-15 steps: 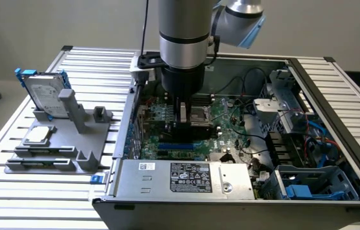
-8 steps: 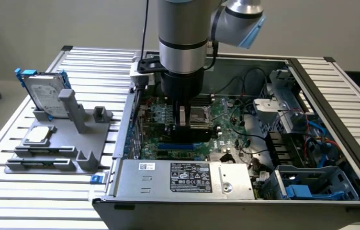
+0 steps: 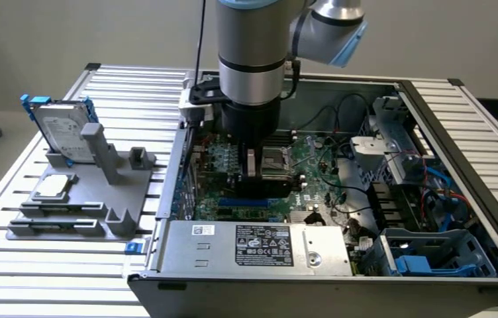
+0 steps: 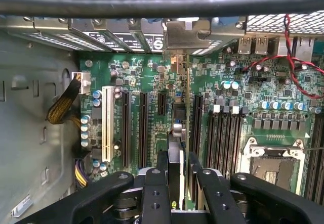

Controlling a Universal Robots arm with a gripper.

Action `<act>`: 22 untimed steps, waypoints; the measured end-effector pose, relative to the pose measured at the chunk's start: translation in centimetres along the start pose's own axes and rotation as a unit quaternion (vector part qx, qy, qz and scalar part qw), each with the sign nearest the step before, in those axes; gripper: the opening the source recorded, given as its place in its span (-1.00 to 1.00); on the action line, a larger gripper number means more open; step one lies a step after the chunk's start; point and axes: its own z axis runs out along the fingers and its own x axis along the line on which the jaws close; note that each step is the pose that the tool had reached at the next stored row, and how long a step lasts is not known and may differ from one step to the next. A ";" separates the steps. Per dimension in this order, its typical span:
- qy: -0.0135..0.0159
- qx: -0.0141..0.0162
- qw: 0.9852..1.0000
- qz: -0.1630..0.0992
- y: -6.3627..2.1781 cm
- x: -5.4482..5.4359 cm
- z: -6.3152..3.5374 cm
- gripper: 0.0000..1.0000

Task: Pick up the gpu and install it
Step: 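Insert the gpu into the slot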

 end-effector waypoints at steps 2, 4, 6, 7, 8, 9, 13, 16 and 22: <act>0.000 -0.001 1.000 0.000 0.03 0.0 0.22 -0.47; 0.000 -0.002 1.000 0.000 0.06 0.0 0.38 -0.47; -0.001 -0.003 1.000 0.000 0.06 0.0 0.48 -0.47; -0.001 -0.004 1.000 0.000 0.06 0.0 0.49 -0.47; -0.001 -0.004 1.000 0.000 0.06 0.0 0.54 -0.47; -0.001 -0.005 1.000 0.000 0.06 0.0 0.60 -0.47; -0.001 -0.007 1.000 0.000 0.07 0.0 0.69 -0.47; -0.001 -0.008 1.000 0.000 0.07 0.0 0.78 -0.47; -0.002 -0.011 1.000 0.000 0.07 0.0 0.79 -0.47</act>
